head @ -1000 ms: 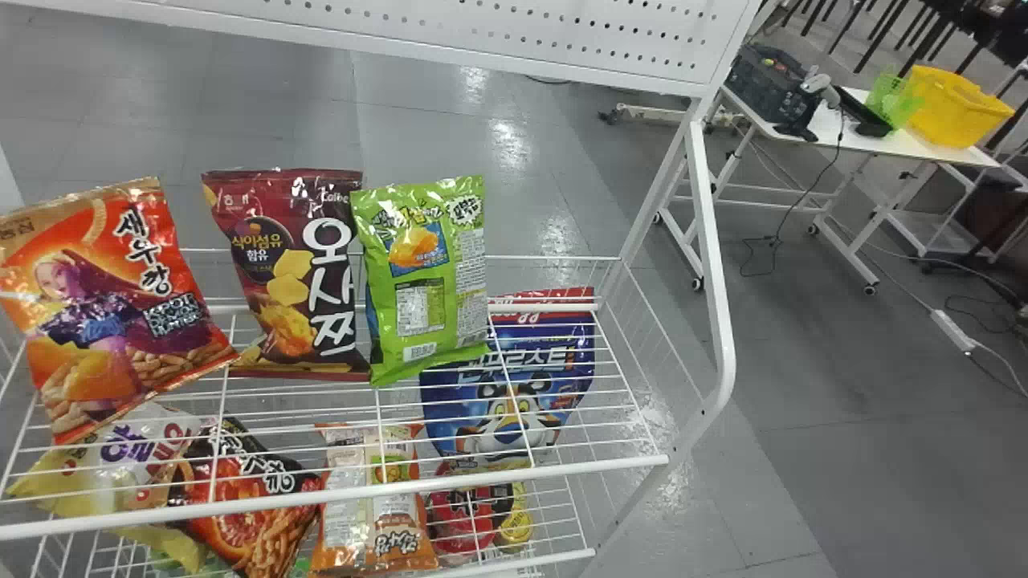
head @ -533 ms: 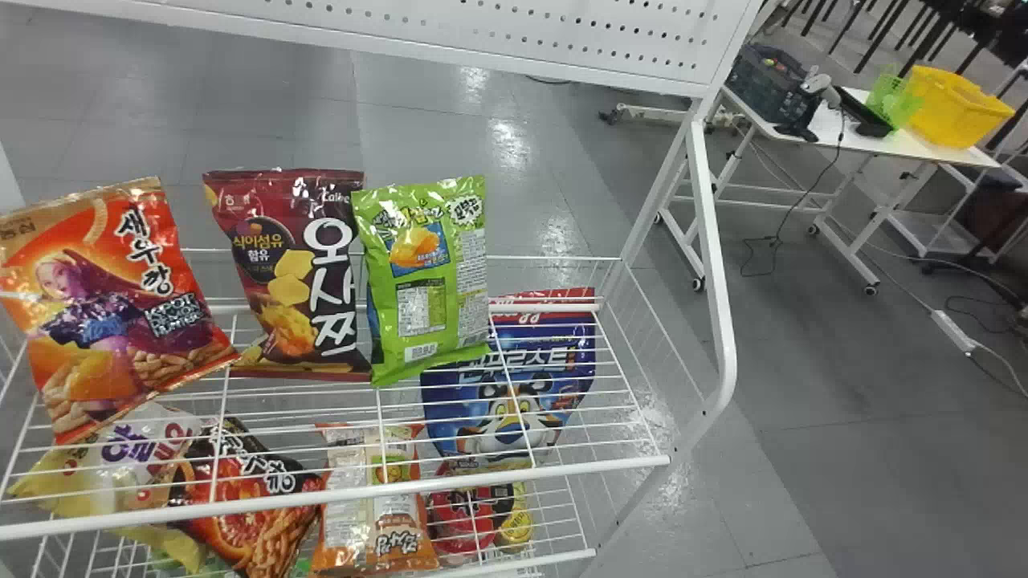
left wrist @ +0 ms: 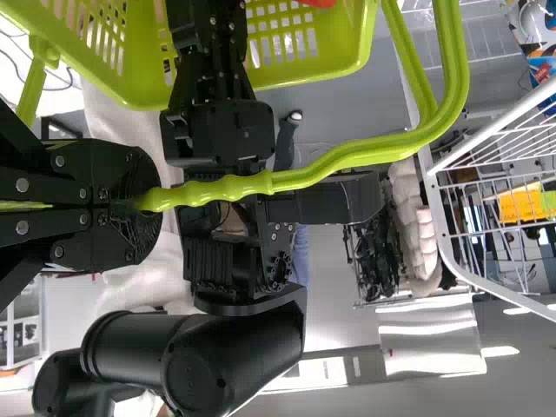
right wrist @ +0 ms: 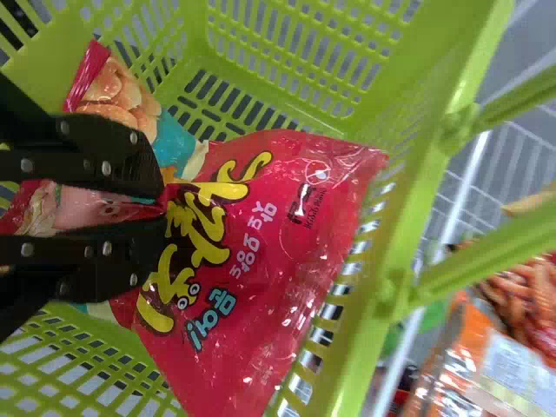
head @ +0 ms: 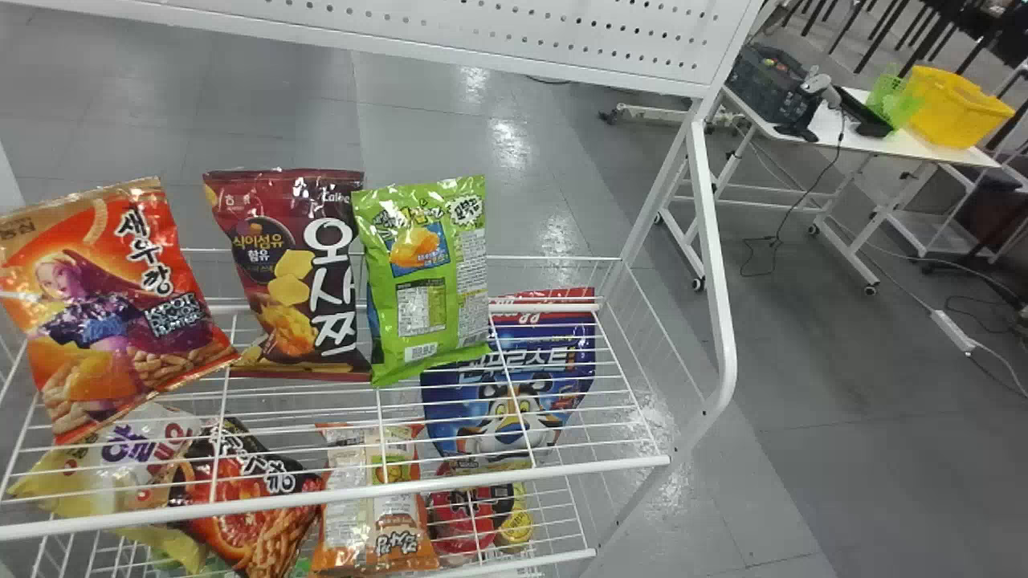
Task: Hold basket handle with left hand then pick Jagalchi snack with right hand and place into basket
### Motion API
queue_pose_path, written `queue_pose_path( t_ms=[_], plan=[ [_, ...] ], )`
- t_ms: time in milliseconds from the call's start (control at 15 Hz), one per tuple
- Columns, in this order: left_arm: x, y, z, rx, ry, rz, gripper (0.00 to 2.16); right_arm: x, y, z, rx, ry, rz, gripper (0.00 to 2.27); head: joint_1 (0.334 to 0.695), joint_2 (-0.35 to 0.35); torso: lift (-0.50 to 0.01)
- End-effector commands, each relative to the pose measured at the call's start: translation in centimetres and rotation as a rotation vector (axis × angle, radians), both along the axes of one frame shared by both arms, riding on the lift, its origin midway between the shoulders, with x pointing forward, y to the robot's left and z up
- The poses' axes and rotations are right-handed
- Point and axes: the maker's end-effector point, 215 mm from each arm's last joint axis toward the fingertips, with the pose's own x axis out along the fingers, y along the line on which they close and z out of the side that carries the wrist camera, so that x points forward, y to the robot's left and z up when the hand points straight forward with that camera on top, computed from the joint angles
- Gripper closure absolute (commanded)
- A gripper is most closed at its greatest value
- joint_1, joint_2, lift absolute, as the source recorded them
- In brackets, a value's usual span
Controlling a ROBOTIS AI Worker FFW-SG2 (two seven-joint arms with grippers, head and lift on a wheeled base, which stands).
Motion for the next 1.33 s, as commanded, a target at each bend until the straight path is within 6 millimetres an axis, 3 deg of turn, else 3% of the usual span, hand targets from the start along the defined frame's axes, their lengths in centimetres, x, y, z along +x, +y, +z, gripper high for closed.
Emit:
queue_pose_path(
  t_ms=[0, 333, 667, 1000, 1267],
  plan=[
    [-0.1, 0.0, 0.0, -0.001, 0.004, 0.000, 1.22, 2.9, -1.2, 3.0, 0.011, -0.105, -0.054, 0.05, 0.695, -0.350, -0.010],
    [0.0, 0.0, 0.0, -0.004, -0.003, 0.004, 1.22, 8.8, -5.1, 9.5, 0.009, -0.313, -0.198, 0.05, 0.695, -0.350, -0.010],
    [0.2, 0.1, 0.0, -0.005, -0.008, 0.009, 1.22, 10.6, -4.8, 12.1, 0.063, -0.369, -0.229, 0.05, 0.695, -0.350, -0.010],
    [0.5, 0.2, -0.2, -0.005, -0.012, 0.019, 1.22, 15.9, -5.5, 17.8, 0.152, -0.599, -0.305, 0.05, 0.695, -0.350, -0.010],
    [0.7, 0.1, -0.2, -0.008, -0.019, 0.027, 1.22, 18.4, -5.3, 21.8, 0.233, -0.764, -0.347, 0.06, 0.695, -0.350, -0.010]
  ],
)
